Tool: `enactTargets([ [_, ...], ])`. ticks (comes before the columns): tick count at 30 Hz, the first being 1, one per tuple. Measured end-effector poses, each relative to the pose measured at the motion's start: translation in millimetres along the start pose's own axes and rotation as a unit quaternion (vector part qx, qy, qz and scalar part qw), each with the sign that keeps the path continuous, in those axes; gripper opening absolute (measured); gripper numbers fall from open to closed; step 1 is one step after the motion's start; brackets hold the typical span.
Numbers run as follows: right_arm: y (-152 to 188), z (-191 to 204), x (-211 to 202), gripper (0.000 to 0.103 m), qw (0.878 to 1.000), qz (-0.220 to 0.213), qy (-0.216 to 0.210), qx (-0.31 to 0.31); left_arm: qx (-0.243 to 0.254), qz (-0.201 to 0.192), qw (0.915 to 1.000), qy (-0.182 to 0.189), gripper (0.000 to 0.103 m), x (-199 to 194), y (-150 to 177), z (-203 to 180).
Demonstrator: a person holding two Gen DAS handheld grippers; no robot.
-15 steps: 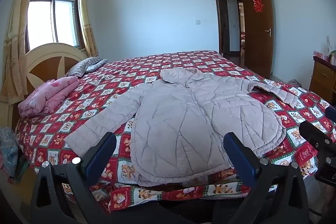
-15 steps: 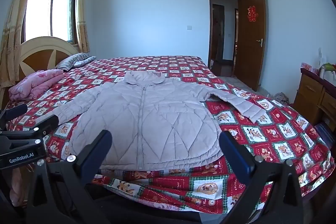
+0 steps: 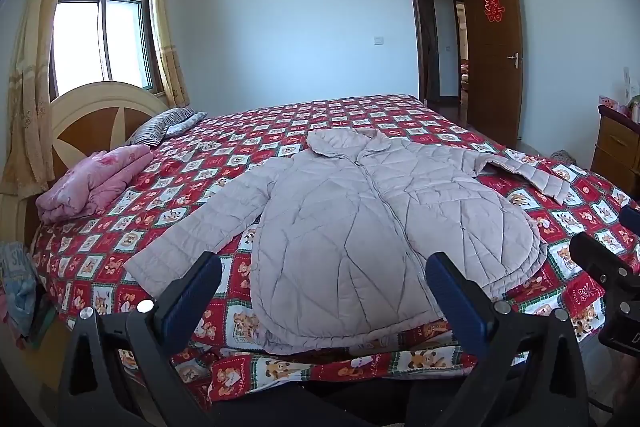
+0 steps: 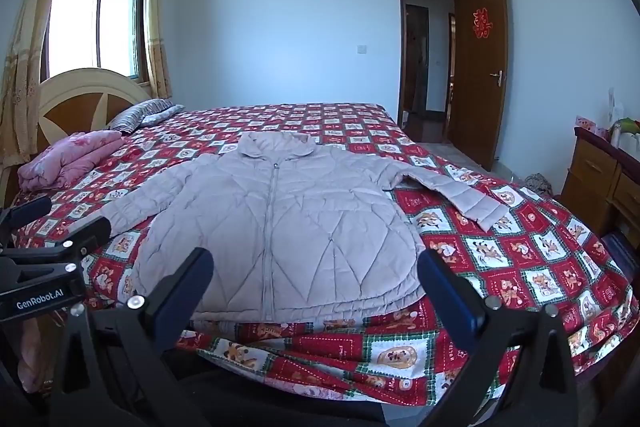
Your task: Fold large clothes
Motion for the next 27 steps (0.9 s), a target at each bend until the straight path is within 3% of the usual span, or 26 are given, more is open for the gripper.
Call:
enactTargets([
  [27,7.4,2.9,6.2,0.103,1.000,0.008,-0.004,-0.001,-0.007,-0.004,0.9999,-0.006,0.102,2.6,-0.9,4.0],
])
Point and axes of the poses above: each gripper's, at about its wrist camera, not at the fingertips, and x roughly the way its jaws point, z to its left, y to its underside, the point moved 6 cm from there along x, roughly the way its jaws point, and after that the axes turned 6 degrees about y, right-handed, at the moved point
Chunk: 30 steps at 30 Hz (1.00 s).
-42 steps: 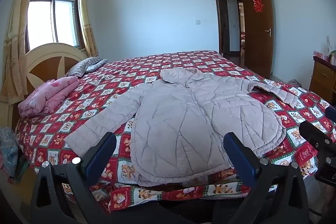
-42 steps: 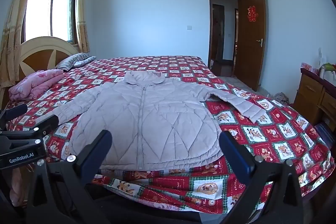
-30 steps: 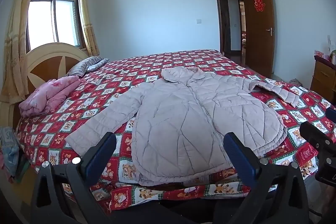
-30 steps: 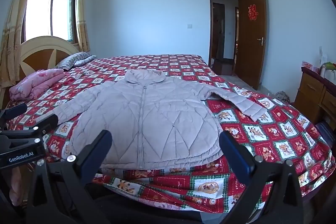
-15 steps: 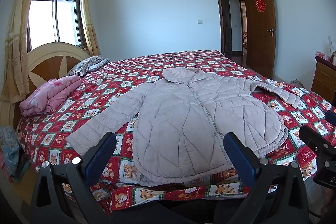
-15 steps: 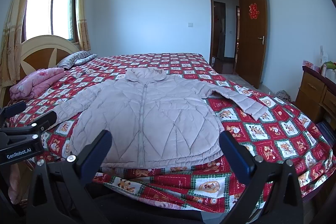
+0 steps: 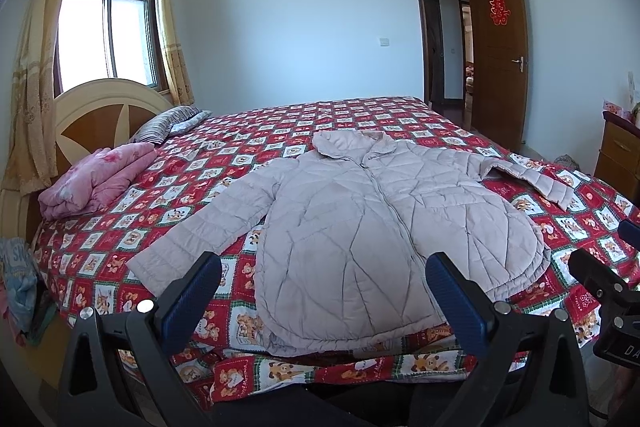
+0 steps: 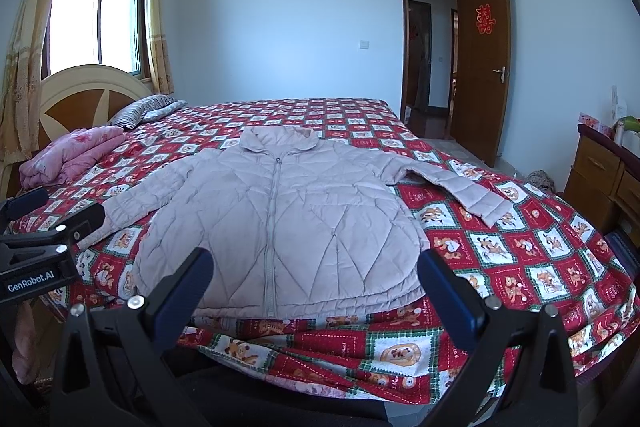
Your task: Fold large clothes
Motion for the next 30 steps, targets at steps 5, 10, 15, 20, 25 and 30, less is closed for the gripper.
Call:
enactTargets([
  [5,0.1,0.3,0.2,0.103,1.000,0.000,0.000,0.000,-0.002,-0.002,1.0000,-0.001,0.102,-0.7,-1.4,1.4],
  [10,0.7,0.6,0.3,0.103,1.000,0.001,0.000,0.000,-0.003,0.000,1.0000,-0.001,0.102,-0.6,-0.8,1.5],
  [15,2.0,1.5,0.8,0.103,1.000,0.001,-0.001,0.000,-0.002,0.000,1.0000,0.000,0.102,-0.7,-0.4,0.6],
  [20,1.6,1.2,1.0,0.103,1.000,0.002,-0.001,0.000,-0.002,0.003,1.0000,0.001,0.102,0.3,0.7,-0.1],
  [25,3.2,3.1,0.7,0.103,1.000,0.002,-0.002,0.000,-0.001,0.003,1.0000,0.002,0.102,0.3,1.0,-0.5],
  [30,2.6,2.7,1.0,0.103,1.000,0.002,-0.001,0.000,0.000,0.003,1.0000,0.003,0.102,-0.2,1.4,-1.1],
])
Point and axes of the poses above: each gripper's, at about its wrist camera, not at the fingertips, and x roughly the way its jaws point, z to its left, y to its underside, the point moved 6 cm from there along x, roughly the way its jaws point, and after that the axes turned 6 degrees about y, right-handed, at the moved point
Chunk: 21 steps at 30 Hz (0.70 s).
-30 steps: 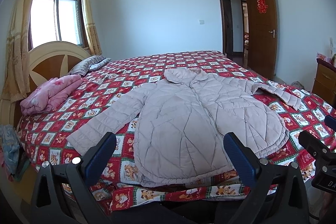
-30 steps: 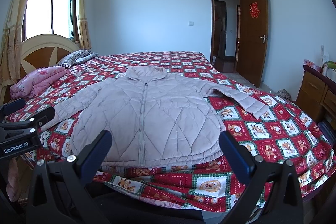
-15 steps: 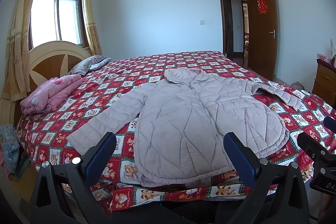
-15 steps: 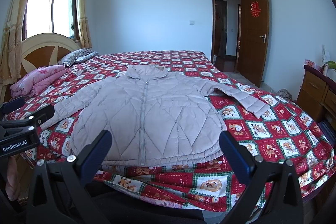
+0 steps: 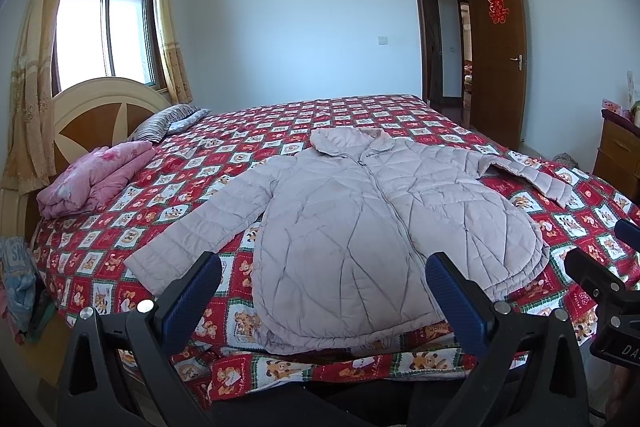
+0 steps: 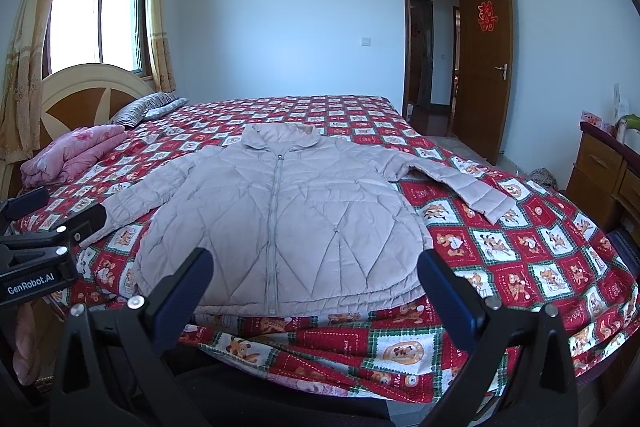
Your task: Fold large clothes
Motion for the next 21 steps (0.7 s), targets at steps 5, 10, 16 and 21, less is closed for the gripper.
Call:
enactTargets([
  [5,0.5,0.3,0.7,0.103,1.000,0.001,0.000,0.000,0.000,0.001,1.0000,0.000,0.102,0.2,0.2,-0.6],
  [10,2.6,2.3,0.4,0.103,1.000,0.002,-0.001,0.000,0.000,0.001,1.0000,0.001,0.102,0.1,0.2,-0.8],
  [16,1.3,1.1,0.4,0.103,1.000,0.000,0.000,-0.002,0.000,0.002,1.0000,0.002,0.102,0.6,0.4,-1.5],
  [21,6.7,6.8,0.9,0.103,1.000,-0.002,-0.010,-0.001,-0.001,0.005,1.0000,0.004,0.102,2.2,1.8,-2.8],
])
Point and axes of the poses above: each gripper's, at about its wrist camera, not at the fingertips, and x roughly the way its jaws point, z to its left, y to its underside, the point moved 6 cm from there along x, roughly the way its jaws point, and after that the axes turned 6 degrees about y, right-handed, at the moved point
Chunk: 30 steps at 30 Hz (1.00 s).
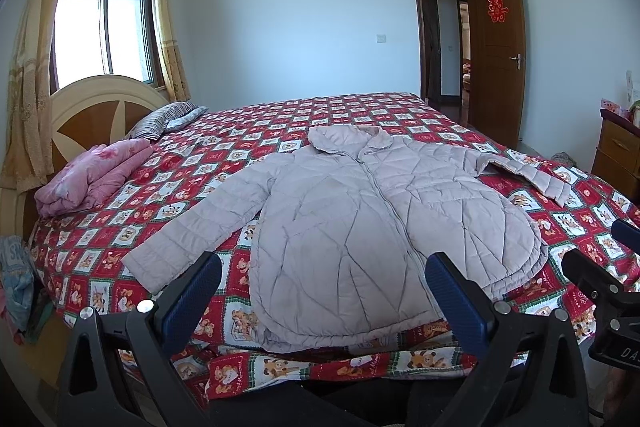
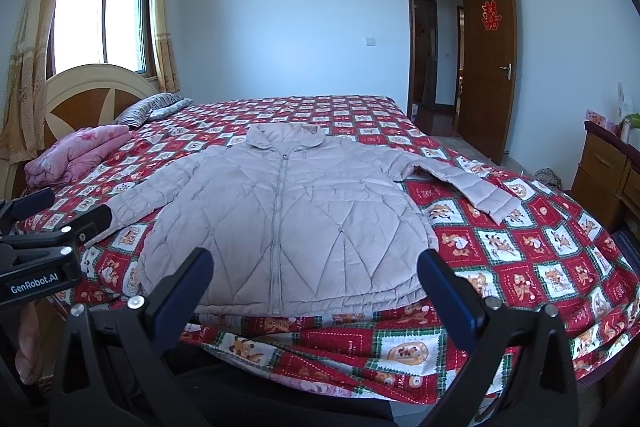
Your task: Fold large clothes
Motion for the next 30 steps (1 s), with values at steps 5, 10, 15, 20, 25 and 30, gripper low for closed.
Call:
enactTargets([
  [5,2,3,2,0.103,1.000,0.009,-0.021,-0.001,-0.004,0.016,0.9996,0.022,0.102,5,4,0],
  [10,8,-1,18,0.103,0.999,0.025,-0.021,-0.016,0.007,0.018,0.9987,0.047,0.102,15,6,-6],
  [15,6,-40,66,0.103,0.998,0.052,-0.015,0.040,0.009,0.016,0.9997,0.013,0.102,62,-3,12],
  [20,4,-97,126,0.098,0.991,0.088,0.031,0.098,0.006,0.034,0.9990,-0.027,0.102,133,-14,37],
  [25,3,-179,182,0.094,0.973,0.127,0.090,0.173,0.016,0.063,0.9965,-0.052,0.102,208,-26,55],
  [30,-7,-257,218,0.090,0.949,0.139,0.147,0.241,0.017,0.063,0.9947,-0.080,0.102,271,-45,69],
])
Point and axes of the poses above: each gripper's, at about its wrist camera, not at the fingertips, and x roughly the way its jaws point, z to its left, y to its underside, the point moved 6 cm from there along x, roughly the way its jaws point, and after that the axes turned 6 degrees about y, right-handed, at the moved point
